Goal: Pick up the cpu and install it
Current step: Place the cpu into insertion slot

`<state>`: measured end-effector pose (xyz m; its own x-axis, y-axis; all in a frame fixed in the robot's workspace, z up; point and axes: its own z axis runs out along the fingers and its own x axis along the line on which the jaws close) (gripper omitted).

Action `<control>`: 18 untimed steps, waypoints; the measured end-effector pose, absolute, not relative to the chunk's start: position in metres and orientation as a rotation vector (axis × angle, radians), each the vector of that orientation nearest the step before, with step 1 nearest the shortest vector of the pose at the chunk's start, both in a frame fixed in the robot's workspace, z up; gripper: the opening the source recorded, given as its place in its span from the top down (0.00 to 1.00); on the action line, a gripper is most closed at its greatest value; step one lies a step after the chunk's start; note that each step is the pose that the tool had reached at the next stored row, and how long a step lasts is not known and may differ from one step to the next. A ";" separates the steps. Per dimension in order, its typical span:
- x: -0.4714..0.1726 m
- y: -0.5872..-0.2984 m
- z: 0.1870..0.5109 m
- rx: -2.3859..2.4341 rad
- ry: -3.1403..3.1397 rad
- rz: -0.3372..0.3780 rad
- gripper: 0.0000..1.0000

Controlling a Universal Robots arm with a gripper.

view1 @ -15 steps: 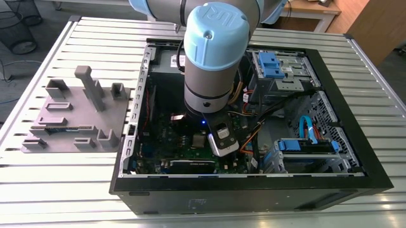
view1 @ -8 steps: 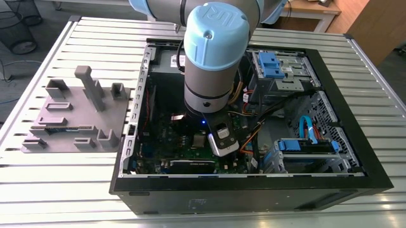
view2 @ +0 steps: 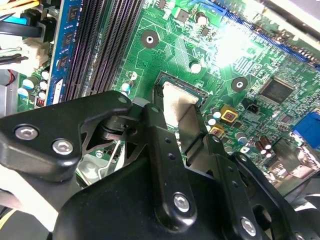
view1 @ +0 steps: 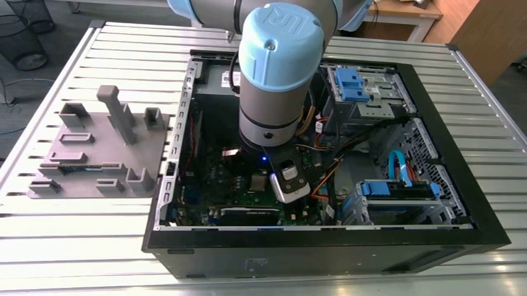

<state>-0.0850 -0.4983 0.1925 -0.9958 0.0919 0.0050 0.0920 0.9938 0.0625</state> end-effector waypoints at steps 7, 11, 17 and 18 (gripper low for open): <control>-0.085 -0.498 0.193 -0.145 -3.135 -0.098 0.55; -0.085 -0.498 0.195 -0.145 -3.135 -0.098 0.55; -0.086 -0.498 0.194 -0.144 -3.135 -0.098 0.55; -0.086 -0.498 0.193 -0.145 -3.135 -0.098 0.55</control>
<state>-0.0860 -0.4983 0.1931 -0.9958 0.0919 0.0049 0.0921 0.9938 0.0625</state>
